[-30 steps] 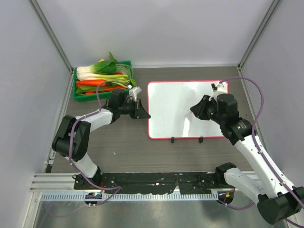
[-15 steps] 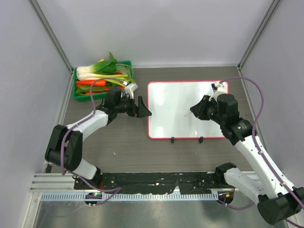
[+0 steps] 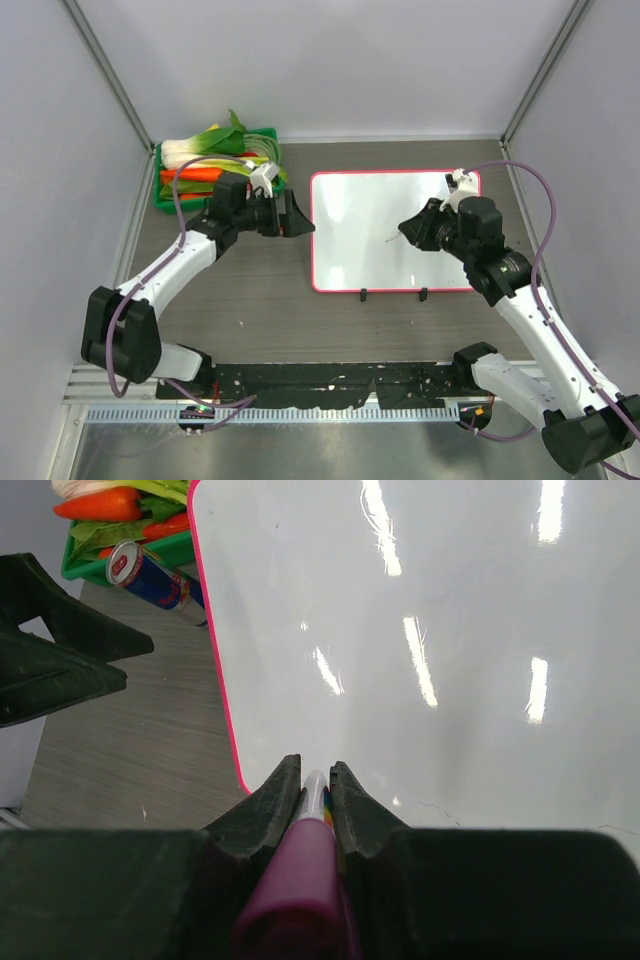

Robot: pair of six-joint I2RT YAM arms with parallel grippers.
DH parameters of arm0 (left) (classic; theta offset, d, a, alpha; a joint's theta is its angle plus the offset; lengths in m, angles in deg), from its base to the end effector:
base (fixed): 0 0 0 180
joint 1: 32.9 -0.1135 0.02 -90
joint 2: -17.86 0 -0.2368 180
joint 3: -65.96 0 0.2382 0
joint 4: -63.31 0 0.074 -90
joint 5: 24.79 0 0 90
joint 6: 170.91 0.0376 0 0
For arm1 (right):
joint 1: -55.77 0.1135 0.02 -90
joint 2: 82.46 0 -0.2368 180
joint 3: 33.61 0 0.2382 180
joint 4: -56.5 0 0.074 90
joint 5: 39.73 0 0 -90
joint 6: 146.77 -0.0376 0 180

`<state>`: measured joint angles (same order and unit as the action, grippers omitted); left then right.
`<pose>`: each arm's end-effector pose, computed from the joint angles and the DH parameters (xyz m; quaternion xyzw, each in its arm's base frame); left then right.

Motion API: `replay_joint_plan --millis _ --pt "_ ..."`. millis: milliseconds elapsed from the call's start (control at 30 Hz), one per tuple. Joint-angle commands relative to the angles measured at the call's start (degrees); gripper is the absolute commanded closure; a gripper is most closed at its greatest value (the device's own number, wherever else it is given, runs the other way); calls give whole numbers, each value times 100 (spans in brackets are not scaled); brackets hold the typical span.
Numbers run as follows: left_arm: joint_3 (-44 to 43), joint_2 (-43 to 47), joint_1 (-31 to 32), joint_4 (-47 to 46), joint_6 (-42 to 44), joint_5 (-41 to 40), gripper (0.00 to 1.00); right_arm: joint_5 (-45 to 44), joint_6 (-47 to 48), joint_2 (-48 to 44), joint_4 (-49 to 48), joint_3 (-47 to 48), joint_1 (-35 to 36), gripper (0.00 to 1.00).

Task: Write a sentence on the whiteboard
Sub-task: Adjust the whiteboard at the center of the board.

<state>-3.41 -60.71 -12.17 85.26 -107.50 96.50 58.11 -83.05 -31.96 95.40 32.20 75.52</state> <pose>0.2728 -0.1241 0.2526 0.0894 0.8444 -0.4050 0.3391 0.1875 0.0728 0.3146 0.0102 0.8355 0.2663 0.4805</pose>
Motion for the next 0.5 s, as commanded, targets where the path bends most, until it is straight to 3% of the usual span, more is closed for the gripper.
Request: replay_joint_plan --millis 0,100,267,467 --pt "-839 -500 -69 240 84 96 0 69 -8 4 -296 186 -32 99" --pt "-1235 -1019 -104 381 154 219 2 69 18 21 -313 230 -32 99" --pt "-1588 -1854 -201 127 233 579 14 43 53 39 -331 257 -50 99" --pt "-1711 -2426 -210 -550 189 1554 25 25 97 48 -384 292 -76 99"
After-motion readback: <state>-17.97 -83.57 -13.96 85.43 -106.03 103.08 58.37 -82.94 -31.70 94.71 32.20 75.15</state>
